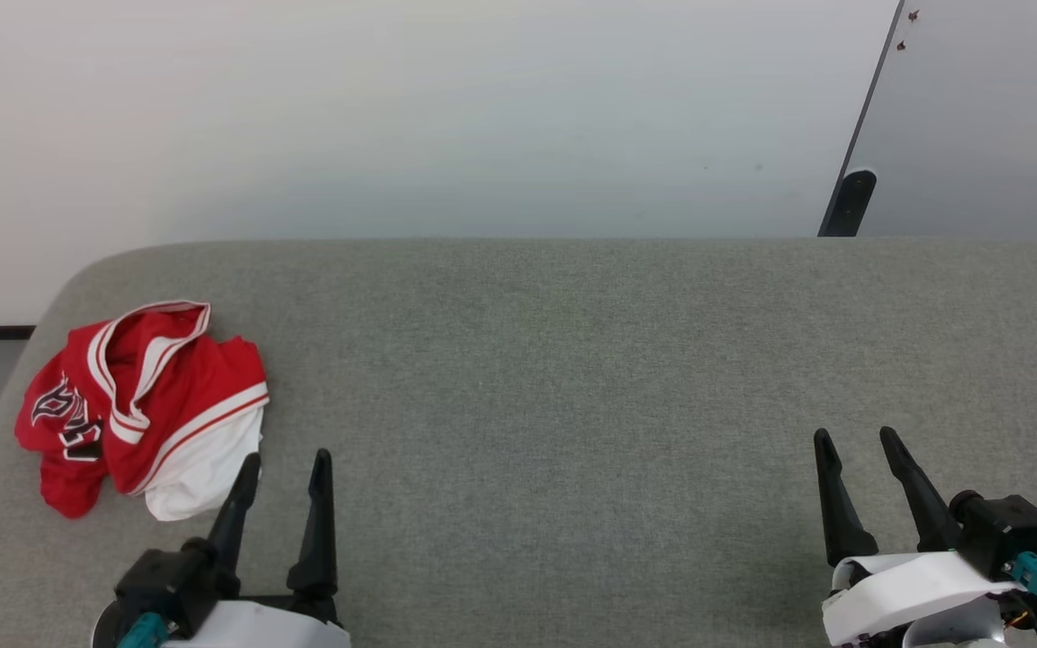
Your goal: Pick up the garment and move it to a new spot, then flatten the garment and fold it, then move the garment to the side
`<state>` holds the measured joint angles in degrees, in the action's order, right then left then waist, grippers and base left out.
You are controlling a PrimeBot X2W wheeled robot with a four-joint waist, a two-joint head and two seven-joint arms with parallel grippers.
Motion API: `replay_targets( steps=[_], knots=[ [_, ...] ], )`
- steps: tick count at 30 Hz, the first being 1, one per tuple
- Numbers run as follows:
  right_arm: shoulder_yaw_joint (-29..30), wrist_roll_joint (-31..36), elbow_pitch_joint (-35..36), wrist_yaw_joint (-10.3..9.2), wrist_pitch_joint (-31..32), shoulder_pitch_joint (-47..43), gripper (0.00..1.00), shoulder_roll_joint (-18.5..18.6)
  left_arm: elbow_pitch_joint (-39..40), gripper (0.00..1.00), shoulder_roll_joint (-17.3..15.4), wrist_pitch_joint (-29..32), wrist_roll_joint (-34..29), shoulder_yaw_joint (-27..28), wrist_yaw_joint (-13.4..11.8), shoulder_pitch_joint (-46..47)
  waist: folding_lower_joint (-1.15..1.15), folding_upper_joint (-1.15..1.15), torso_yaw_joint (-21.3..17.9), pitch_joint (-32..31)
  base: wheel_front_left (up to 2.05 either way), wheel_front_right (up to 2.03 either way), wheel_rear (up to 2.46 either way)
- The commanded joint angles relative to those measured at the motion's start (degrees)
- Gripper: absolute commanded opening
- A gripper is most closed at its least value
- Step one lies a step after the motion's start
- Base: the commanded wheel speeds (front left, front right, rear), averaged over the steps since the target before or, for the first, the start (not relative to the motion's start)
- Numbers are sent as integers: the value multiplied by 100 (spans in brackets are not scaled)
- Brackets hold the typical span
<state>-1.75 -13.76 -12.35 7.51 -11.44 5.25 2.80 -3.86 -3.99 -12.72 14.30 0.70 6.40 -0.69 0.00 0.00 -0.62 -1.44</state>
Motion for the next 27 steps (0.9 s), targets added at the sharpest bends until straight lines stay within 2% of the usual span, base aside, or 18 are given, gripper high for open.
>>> replay_targets(
  steps=[1, 13, 21, 27],
  knots=[
    [-24, 137, 48, -3, -56, 76, 100, 9, 42, 100, 7, -51, -135, 15, 27, -48, 0, 0, 11, -8, 0, 0, 0],
    [-188, 648, 79, -3, -132, 44, 100, 10, -147, 100, 22, -177, -408, 135, 68, -24, 0, 0, 303, -137, 0, 0, 0],
    [-429, 886, 38, -5, -183, 43, 100, 11, -265, 100, -39, -253, -731, 385, 6, -26, 0, 0, 954, -312, 0, 0, 0],
    [-622, 740, -20, -5, -179, 60, 100, 11, -300, 100, -97, -241, -735, 522, -37, -98, 0, 0, 1433, -405, 0, 0, 0]
  ],
)
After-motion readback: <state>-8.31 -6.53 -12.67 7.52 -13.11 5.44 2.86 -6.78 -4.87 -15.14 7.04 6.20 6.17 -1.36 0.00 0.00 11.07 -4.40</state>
